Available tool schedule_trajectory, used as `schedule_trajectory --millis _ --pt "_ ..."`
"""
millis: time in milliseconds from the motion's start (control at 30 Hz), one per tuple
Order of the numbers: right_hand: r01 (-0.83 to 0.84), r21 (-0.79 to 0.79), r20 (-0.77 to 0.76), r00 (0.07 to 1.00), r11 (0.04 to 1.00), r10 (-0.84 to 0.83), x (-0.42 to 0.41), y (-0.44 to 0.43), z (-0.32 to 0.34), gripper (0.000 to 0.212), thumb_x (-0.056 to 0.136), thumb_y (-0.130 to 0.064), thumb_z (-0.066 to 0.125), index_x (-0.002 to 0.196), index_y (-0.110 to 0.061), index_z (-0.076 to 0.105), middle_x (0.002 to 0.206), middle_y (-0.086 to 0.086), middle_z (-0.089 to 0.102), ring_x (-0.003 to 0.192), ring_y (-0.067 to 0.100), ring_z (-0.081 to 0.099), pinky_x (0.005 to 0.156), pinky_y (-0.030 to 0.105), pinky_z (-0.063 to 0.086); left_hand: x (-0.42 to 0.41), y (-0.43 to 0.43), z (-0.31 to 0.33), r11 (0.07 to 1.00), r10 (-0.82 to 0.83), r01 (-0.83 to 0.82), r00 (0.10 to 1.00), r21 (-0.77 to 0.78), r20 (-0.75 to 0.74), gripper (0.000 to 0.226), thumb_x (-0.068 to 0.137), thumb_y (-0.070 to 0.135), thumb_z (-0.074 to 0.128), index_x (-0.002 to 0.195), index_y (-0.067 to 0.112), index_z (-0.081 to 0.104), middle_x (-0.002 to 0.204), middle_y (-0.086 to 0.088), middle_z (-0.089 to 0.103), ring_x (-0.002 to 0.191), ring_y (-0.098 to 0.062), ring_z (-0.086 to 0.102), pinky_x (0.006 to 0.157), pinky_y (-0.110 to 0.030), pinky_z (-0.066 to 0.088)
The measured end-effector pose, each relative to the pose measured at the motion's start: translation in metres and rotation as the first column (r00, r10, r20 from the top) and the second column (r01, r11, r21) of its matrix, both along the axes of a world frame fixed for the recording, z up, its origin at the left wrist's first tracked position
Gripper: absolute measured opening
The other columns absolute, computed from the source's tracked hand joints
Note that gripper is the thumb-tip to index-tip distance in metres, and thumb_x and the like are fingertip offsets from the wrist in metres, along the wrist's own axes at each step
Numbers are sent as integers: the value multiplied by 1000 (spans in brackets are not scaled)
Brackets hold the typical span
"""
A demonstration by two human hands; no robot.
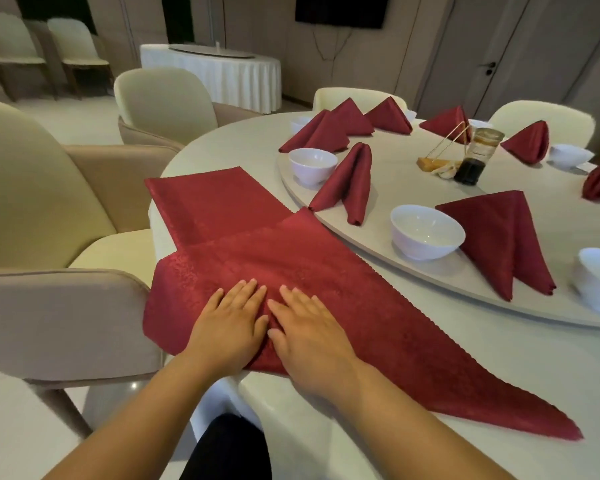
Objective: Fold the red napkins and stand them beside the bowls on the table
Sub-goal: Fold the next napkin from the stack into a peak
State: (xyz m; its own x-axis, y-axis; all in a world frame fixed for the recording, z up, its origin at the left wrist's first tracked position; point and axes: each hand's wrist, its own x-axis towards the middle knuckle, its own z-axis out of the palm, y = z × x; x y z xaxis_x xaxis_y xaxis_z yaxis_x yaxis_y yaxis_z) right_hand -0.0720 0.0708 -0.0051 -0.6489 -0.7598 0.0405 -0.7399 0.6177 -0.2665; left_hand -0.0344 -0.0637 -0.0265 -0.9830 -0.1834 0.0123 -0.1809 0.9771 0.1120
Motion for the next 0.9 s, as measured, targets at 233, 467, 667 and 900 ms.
schedule_trajectory --millis 233,467,667,900 --pt "149 98 9 988 984 -151 13 48 -23 115 49 -74 -26 148 -23 2 155 1 -9 142 14 -10 100 24 -22 0 2 2 1000 8 -8 1000 -6 5 108 49 51 -26 148 22 6 156 3 3 143 -11 2 113 -29 0" --pt "450 73 -85 892 890 -444 1 173 -19 117 50 -83 -28 146 -27 7 154 -9 0 142 7 -1 104 15 -11 1 4 4 1000 7 -7 1000 -28 17 103 55 53 -23 147 22 9 156 2 4 143 -11 4 113 -30 2" --pt "428 -322 -3 891 845 -453 20 251 0 41 79 -33 66 118 -39 57 112 -50 40 114 -20 40 93 -6 20 2 9 10 999 21 -19 999 -48 36 51 100 39 12 147 22 3 156 3 -1 143 -11 1 113 -29 3" --pt "153 -117 -547 815 981 -192 6 253 -16 29 67 -9 71 92 -23 70 86 -2 73 80 11 66 82 18 44 1 11 10 1000 24 -23 999 -20 22 50 100 34 21 147 22 7 156 3 3 143 -12 4 112 -28 5"
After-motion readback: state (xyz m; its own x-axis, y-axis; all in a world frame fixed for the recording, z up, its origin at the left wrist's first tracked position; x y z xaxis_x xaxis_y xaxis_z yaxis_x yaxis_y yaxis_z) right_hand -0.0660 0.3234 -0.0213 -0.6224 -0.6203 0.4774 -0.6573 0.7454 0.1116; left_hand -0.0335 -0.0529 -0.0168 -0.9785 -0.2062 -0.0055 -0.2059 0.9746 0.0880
